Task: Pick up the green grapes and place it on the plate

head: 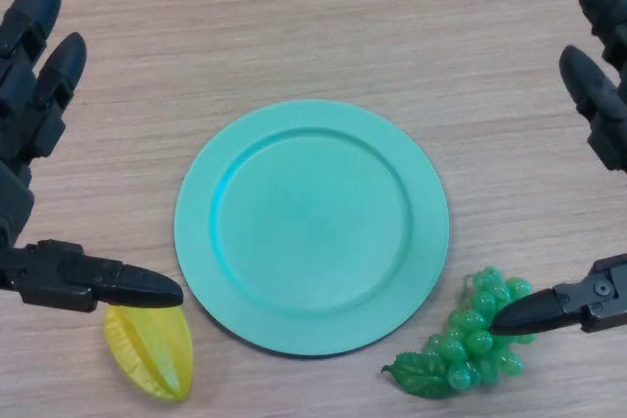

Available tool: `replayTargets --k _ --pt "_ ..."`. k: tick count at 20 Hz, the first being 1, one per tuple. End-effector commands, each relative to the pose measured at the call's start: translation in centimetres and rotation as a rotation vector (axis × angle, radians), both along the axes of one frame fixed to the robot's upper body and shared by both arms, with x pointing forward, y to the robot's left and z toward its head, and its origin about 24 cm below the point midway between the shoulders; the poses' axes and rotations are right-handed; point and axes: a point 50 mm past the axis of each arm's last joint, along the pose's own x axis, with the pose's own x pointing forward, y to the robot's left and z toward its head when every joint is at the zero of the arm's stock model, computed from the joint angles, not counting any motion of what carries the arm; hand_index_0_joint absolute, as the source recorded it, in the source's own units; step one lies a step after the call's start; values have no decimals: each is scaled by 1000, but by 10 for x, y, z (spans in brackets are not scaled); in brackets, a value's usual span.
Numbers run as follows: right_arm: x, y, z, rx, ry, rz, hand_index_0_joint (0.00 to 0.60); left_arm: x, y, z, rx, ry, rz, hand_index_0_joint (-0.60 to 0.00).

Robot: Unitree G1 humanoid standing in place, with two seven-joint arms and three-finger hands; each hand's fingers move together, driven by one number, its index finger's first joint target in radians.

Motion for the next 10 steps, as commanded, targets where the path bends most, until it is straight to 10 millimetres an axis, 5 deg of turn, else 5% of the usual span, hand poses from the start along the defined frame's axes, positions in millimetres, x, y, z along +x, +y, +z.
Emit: replayTargets --k 1,10 --pt "-14 -5 25 -24 -231 -8 0 -12 -1 29 105 -217 19 0" --pt "-16 -5 17 -33 -223 0 0 -9 -5 30 127 -214 25 0"
